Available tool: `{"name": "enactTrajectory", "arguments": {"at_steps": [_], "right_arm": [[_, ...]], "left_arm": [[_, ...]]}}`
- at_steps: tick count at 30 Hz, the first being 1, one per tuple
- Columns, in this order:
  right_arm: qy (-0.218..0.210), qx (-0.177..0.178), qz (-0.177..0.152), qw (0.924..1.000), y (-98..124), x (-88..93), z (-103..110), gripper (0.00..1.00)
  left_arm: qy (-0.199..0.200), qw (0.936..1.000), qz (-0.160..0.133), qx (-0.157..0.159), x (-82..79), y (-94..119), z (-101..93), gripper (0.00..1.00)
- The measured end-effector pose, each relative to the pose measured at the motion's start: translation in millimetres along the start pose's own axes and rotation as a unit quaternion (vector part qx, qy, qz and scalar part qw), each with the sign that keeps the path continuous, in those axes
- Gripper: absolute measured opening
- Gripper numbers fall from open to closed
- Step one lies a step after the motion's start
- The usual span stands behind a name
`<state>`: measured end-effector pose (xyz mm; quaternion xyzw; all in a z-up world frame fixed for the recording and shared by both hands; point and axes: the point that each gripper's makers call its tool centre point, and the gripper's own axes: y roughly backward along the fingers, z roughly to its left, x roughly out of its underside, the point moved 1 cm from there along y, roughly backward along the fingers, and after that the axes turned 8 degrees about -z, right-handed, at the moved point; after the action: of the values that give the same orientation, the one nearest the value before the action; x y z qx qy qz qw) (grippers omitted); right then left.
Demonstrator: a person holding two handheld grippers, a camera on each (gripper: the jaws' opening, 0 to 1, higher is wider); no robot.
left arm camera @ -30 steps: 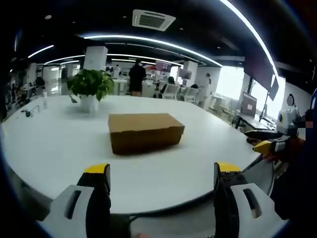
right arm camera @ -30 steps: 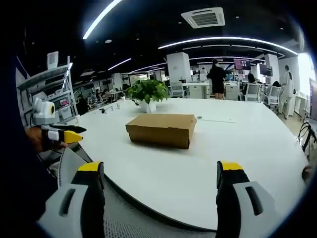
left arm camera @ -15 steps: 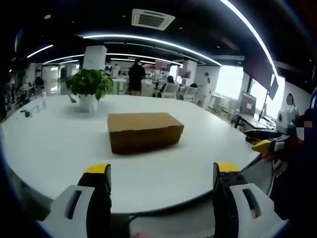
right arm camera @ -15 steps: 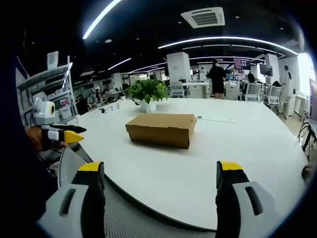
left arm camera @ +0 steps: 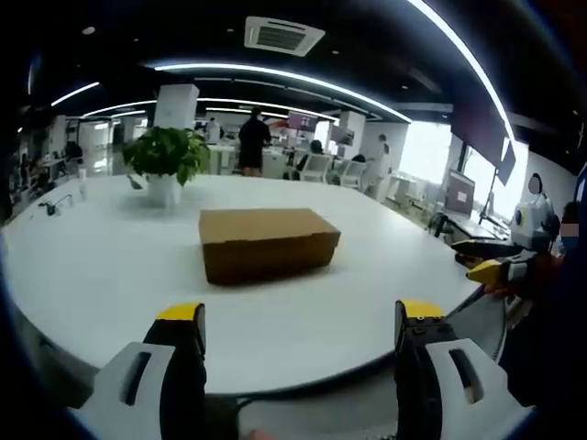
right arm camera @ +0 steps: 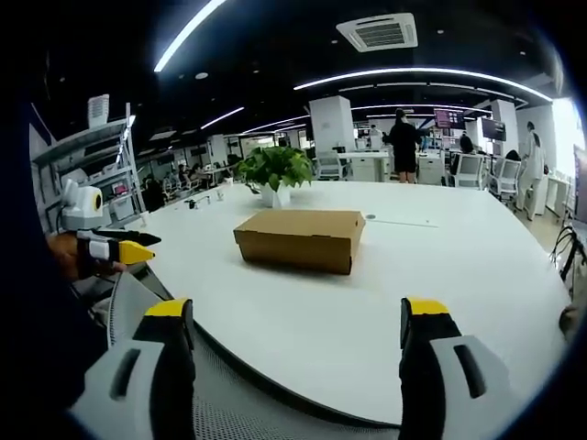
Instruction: Operate the shoe box by opening the lid, removing the specified soft item, and placing it in the target area until the item is outside and the box remains undamaged.
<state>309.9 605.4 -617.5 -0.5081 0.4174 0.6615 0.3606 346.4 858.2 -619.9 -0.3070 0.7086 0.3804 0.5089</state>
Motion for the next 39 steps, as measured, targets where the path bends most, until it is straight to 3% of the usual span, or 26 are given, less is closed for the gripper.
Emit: {"name": "enactTrajectory", "arguments": {"at_steps": [31,36,39], "right_arm": [[0.004,-0.006,0.010,0.9999,-1.6,1.9,2.4,0.87],[-0.013,-0.005,0.009,0.9999,-4.4,-3.2,-1.4,0.89],[0.010,-0.010,0.009,0.9999,-11.9,-12.9,-6.7,0.88]], "left_arm": [[0.001,1.0000,0.001,-0.001,-0.4,-0.1,1.6,0.86],[0.007,0.9999,-0.011,-0.004,-14.2,-4.1,11.9,0.88],[-0.002,0.9997,-0.022,-0.010,-34.6,-12.6,26.2,0.89]]}}
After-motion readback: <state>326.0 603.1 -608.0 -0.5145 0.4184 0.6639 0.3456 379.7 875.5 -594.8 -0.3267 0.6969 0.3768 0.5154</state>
